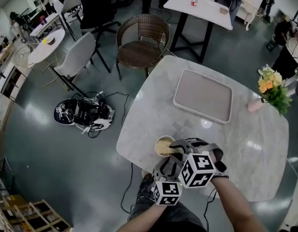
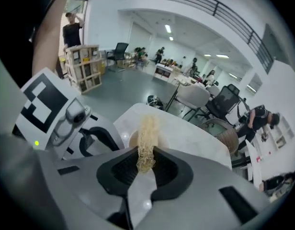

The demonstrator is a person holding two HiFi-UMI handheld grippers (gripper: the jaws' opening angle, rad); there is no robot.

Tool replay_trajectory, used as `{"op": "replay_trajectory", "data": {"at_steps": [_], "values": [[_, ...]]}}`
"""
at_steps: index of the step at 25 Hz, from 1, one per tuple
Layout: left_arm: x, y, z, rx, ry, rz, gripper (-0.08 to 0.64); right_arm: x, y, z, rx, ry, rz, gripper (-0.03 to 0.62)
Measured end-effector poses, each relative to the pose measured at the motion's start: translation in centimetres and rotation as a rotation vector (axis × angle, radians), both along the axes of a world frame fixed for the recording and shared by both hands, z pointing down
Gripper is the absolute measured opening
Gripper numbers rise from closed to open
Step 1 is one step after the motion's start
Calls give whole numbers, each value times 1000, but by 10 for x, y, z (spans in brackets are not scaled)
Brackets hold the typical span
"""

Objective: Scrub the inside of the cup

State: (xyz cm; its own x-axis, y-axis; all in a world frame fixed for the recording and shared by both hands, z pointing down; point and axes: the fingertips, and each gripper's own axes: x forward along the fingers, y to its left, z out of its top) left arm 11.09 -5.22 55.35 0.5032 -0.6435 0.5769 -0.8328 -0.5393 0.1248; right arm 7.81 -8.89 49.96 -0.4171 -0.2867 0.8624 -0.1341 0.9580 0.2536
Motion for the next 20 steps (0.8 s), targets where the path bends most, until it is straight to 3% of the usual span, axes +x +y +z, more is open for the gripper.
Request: {"op": "replay_trajectory", "data": {"at_steps": [4,11,20], "values": [[-8,5,0,24,-25,45,120,-5,-1,15,-69,132,-95,67],[-32,14,-3,84,-106,121,121,-14,-11,24,-172,193,-118,66],[-59,15,-2,141,-214,203,120,-32,-10,37,-247,314,-264,66]]}}
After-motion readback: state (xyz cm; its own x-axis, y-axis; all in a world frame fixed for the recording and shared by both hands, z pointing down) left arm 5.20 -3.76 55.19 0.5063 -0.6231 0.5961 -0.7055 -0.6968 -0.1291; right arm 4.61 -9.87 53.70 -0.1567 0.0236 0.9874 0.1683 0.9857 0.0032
